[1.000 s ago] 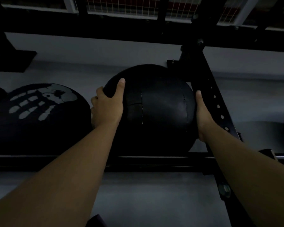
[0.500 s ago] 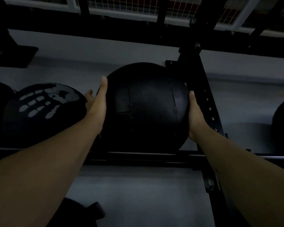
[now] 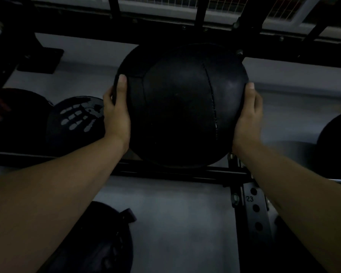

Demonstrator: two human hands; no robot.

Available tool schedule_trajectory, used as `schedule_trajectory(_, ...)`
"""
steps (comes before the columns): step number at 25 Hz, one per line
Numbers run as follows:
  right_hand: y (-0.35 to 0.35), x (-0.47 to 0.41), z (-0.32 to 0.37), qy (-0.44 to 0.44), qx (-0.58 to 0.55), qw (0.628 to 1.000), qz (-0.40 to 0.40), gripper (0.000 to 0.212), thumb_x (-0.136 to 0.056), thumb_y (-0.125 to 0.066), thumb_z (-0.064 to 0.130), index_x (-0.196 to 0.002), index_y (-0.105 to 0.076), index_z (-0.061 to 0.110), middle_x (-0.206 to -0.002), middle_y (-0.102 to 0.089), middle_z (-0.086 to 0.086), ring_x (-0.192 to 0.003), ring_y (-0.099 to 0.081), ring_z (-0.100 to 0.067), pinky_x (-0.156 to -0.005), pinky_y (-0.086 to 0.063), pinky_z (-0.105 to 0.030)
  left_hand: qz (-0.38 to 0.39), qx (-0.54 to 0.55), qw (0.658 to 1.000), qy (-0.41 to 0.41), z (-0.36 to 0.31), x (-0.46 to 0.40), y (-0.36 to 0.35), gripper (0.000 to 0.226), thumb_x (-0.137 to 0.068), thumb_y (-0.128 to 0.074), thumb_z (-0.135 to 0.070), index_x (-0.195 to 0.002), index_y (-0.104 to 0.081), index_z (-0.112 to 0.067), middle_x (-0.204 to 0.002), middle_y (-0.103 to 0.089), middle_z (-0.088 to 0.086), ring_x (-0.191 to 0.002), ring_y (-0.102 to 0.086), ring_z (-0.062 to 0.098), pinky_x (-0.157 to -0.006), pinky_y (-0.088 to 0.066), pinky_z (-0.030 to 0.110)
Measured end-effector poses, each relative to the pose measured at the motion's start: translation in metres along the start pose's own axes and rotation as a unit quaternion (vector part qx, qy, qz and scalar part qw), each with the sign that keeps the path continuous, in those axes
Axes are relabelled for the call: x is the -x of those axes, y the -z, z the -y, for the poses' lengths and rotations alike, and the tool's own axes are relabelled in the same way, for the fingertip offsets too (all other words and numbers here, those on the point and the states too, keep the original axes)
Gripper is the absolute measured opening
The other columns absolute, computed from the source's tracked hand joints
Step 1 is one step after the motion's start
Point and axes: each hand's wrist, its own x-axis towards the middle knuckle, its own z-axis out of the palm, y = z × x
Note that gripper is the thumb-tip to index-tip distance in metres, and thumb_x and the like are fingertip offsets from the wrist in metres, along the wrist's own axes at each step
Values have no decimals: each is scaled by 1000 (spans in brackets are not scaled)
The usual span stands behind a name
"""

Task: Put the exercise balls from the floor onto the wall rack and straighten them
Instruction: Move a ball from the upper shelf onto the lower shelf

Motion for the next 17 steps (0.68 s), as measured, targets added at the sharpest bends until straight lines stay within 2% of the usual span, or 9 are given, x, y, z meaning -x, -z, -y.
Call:
schedule_trajectory(4,9,29,46,-4,12,1000,-18,66,-94,-49,66,-142,-61,24,-134,-71,3,-125,-68,-14,-111,-54,-41,34,24,999,7,-31,23,10,86,-78,-56,-82,-148,-52,-33,-141,-65,-6,-127,-64,13,-111,-51,40)
schedule_trajectory(8,17,75,79,-35,48,998,-36,52,-104,-46,57,-140,-63,23,-133,-72,2,-123,-68,-15,-111,-54,-42,24,32,997,69,-52,59,31,85,-76,-58,-83,-146,-50,-35,-133,-66,-10,-120,-65,9,-107,-53,38)
schedule_trajectory(12,32,122,99,-40,91,993,-56,53,-103,-46,59,-138,-64,23,-133,-71,1,-123,-67,-15,-111,-53,-43,19,23,996,86,-61,96,55,88,-77,-56,-81,-149,-48,-31,-136,-65,-11,-122,-63,5,-109,-51,33)
schedule_trajectory(17,68,179,109,-94,130,984,-74,60,-93,-50,69,-137,-66,31,-135,-71,4,-128,-64,-16,-115,-49,-44,5,14,989,150,-60,160,79,89,-76,-59,-82,-150,-48,-33,-140,-63,-10,-126,-61,8,-113,-47,35)
